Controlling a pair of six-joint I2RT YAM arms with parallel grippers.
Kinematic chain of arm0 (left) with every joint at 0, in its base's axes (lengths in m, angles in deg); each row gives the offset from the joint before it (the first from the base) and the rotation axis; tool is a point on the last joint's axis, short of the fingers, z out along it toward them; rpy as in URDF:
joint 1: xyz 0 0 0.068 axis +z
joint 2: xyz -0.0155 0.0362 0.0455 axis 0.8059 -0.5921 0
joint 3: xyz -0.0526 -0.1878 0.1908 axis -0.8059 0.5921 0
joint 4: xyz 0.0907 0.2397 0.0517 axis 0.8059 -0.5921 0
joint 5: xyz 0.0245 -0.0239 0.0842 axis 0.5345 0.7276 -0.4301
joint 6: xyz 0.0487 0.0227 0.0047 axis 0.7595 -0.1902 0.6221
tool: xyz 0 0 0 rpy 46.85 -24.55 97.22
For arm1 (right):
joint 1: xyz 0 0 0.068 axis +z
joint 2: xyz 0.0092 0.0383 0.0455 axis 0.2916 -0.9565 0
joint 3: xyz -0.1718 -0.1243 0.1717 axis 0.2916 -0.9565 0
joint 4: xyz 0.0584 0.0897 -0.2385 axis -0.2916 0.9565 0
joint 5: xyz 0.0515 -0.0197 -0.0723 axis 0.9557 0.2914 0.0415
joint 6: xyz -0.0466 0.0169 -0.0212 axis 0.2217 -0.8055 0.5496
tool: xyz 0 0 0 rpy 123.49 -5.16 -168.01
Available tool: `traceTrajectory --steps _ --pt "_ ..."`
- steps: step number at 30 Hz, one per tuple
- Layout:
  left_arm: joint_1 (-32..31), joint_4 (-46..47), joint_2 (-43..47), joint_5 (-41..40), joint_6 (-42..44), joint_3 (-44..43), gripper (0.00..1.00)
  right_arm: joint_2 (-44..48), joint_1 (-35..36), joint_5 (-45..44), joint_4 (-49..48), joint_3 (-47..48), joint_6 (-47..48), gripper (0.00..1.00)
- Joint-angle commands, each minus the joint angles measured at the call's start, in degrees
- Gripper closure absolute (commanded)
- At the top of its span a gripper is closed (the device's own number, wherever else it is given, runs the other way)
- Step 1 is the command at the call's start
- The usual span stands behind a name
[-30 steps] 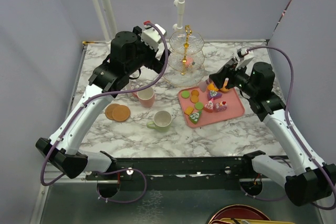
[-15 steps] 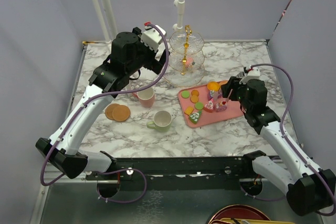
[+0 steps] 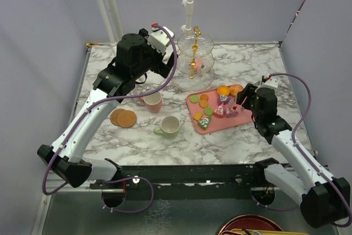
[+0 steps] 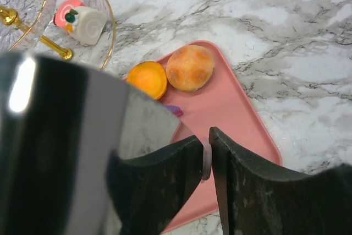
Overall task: Serve the afternoon tea
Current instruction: Pick up the desert from the tray.
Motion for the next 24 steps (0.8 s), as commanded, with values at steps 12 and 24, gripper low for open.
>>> traceTrajectory --steps 12,24 --pt "0.0 -0.3 0.3 2.5 -0.2 -1.4 0.01 -0.8 1.4 -3.6 -5.1 -2.9 -4.6 0.36" --pt "0.1 -0.3 0.2 2.9 -0.3 -1.6 0.01 -4.3 6.7 -14.5 -2.5 -2.2 -7.5 0.36"
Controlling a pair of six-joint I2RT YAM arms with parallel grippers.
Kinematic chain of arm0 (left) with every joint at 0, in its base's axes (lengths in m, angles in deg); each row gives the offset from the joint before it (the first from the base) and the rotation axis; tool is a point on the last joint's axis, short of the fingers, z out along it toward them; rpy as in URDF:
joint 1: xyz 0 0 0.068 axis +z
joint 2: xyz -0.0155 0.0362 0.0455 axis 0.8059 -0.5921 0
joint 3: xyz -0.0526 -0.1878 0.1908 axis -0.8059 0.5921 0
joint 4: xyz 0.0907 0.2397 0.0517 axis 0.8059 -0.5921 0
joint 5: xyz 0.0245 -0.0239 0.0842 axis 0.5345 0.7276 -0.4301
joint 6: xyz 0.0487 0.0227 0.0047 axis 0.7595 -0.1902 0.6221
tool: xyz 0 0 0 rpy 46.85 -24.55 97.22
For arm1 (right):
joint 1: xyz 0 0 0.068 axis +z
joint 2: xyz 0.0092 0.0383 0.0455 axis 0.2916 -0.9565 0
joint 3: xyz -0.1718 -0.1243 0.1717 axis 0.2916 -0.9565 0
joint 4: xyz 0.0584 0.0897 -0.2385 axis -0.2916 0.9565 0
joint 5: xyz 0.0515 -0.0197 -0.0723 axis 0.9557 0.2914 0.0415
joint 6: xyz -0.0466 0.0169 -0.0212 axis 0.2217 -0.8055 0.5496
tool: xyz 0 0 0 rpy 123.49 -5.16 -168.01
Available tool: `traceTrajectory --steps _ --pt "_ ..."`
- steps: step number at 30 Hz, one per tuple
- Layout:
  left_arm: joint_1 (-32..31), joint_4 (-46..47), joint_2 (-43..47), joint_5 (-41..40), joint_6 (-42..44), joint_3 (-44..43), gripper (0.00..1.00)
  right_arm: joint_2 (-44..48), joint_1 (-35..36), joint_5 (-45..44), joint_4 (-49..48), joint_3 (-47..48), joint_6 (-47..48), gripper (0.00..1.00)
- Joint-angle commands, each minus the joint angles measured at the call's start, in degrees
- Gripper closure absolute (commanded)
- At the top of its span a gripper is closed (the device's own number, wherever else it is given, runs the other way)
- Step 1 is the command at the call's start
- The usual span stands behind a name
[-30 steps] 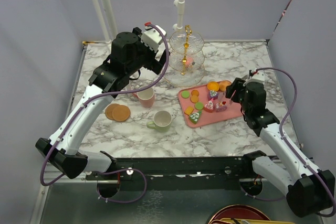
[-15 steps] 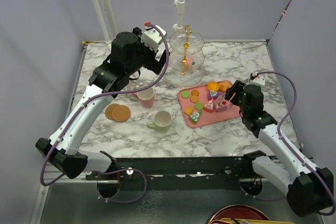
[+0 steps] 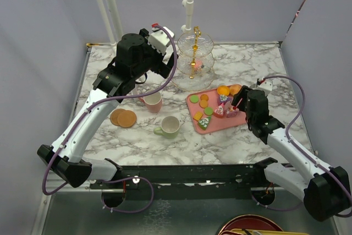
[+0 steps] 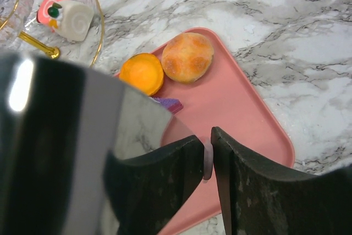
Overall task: Serve the afternoon tea
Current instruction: Pick up the desert from the tray.
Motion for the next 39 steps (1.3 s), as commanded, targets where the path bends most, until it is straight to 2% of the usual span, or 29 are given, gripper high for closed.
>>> traceTrajectory --steps 1,13,18,27,32,39 --pt "0.0 -0.3 0.2 1.4 -0.2 -1.6 0.01 -1.1 1.8 -7.9 0.9 0.2 -2.1 0.36" --pt "0.0 -0.3 -0.2 2.5 -0.5 -1.8 0.01 -3.2 6.0 -14.7 3.9 0.7 -7.7 0.37" --pt "0.0 -0.3 0.0 2.6 -0.3 -1.5 0.01 -4.0 7.5 -17.9 4.2 0.8 -8.8 0.41" --pt "0.0 -0.5 0.6 2.3 -0.2 -0.8 0.01 -1.0 7.5 -20.8 2.6 1.4 -4.0 0.6" --pt "0.0 -0.7 0.4 0.9 -0.4 -1.0 0.01 2.4 7.6 -18.1 0.4 2.7 2.1 0.64" --pt "0.1 -1.9 -1.0 -3.4 -1.4 -1.8 0.01 2.3 7.5 -7.2 -5.6 8.9 12.9 0.68"
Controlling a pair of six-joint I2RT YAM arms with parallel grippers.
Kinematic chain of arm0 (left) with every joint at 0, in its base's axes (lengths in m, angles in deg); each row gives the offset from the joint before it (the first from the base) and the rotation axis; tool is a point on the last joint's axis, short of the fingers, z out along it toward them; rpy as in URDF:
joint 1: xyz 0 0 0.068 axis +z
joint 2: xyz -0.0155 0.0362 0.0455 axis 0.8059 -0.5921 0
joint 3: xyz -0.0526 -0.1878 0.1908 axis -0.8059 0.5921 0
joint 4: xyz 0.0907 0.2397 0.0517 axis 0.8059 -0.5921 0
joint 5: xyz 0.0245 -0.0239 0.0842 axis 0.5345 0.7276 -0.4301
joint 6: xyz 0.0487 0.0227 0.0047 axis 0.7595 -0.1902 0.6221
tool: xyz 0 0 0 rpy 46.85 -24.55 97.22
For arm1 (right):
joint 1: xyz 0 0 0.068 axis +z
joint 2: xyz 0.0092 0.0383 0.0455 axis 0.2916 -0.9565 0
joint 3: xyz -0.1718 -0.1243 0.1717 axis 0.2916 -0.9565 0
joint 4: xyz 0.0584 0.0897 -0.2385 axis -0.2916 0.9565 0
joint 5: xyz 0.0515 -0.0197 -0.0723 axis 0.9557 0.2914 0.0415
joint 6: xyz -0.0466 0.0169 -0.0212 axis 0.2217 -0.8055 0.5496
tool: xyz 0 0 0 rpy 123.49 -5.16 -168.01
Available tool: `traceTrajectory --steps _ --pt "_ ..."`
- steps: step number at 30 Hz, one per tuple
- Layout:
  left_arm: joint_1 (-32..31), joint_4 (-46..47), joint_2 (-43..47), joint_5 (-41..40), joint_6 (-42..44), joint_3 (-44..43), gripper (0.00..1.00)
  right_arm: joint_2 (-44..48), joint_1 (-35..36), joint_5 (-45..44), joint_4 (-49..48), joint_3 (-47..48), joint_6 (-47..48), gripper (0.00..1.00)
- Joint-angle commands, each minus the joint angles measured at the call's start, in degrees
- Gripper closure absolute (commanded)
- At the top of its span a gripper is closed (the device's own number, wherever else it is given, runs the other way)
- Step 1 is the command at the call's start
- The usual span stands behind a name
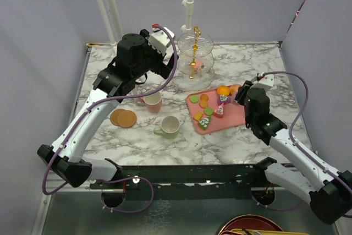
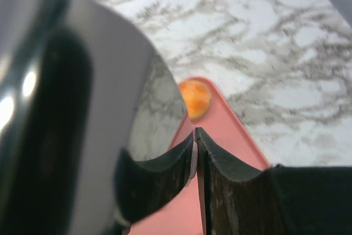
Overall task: Serve the afternoon tea
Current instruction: Pick up the desert from the tray, then place the desert on the desert table.
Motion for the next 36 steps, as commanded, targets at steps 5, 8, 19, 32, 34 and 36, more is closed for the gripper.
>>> traceTrajectory --steps 5,8,19,32,34,36 --pt "0.5 -4.9 -3.4 -8.5 -2.3 -3.2 0.01 -7.2 0.2 15.0 -12.2 9.9 9.6 0.68" --pt "0.8 -6.0 -4.0 -10.5 -2.6 -3.7 0.01 -12.8 0.2 16.9 -15.8 12.3 9.5 0.68" --pt "1.1 -6.3 -2.0 -11.4 -2.1 -4.0 0.01 -30.2 0.1 18.1 -24.7 20.2 9.4 0.68" --pt "1.1 -6.1 0.0 -11.1 -1.3 -3.9 0.01 -42.1 -1.3 15.1 -28.3 26.2 6.1 0.68" --pt "1.1 -6.1 0.3 -10.8 -1.4 -3.6 0.01 -43.3 -1.3 14.8 -28.7 26.1 5.2 0.68" --pt "1.1 -6.1 0.6 -10.6 -1.5 -3.2 0.01 -44.6 -1.4 14.3 -29.6 25.9 4.4 0.68"
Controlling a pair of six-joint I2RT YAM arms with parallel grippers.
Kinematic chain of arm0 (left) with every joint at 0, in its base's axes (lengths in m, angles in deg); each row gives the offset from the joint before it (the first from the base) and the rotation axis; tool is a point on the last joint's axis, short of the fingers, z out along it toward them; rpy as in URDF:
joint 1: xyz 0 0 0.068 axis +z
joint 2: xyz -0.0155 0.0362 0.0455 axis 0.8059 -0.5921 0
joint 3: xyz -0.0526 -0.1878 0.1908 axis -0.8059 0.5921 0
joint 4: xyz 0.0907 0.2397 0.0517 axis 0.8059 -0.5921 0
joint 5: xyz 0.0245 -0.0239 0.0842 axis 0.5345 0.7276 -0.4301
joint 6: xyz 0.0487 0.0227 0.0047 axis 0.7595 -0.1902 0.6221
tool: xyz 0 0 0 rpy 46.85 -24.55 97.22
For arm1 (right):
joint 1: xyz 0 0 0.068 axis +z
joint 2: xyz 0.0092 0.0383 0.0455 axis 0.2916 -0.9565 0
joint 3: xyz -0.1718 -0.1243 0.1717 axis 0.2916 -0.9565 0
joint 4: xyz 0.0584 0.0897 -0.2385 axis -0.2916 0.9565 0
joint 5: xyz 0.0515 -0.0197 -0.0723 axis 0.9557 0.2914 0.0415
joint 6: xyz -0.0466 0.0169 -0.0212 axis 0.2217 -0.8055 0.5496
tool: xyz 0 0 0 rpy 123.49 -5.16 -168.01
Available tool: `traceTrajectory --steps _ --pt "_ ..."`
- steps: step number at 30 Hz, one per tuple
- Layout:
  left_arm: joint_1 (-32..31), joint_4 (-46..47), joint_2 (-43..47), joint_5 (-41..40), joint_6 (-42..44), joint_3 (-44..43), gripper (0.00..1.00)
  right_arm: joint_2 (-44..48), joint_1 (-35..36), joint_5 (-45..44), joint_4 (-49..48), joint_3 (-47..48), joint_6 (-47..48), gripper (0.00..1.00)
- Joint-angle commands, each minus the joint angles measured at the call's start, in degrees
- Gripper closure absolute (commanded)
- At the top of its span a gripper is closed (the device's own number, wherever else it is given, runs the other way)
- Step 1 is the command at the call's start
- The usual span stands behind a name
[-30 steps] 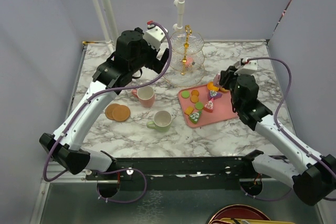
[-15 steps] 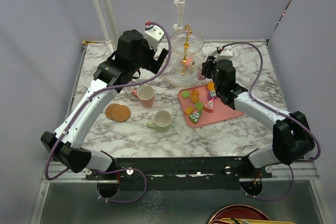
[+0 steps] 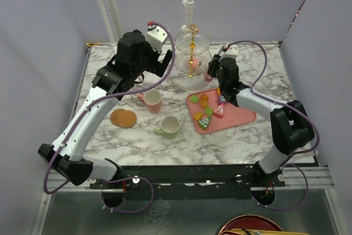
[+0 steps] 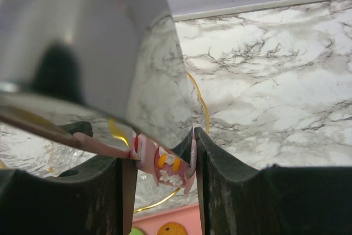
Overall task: Serve the afternoon tea
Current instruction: Place the desert on the desert table.
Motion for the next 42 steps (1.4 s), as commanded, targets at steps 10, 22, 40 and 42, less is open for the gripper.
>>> traceTrajectory --steps 10,22,40,42 --pt "0.3 -0.1 2.7 0.3 0.1 -0.1 0.01 -7.2 -0.4 -6.7 -7.8 2.4 -6.2 0.68" --pt "0.3 -0.1 2.9 1.6 -0.1 0.8 0.01 -12.3 -0.8 -7.9 -4.7 6.8 -13.5 0.68" --pt "0.3 0.1 2.9 2.5 0.1 1.1 0.01 -12.0 -0.8 -7.9 -2.2 8.2 -12.1 0.41" --pt "0.3 0.1 3.0 2.5 0.1 1.2 0.01 -11.9 -0.8 -7.3 -2.4 8.0 -11.9 0.39"
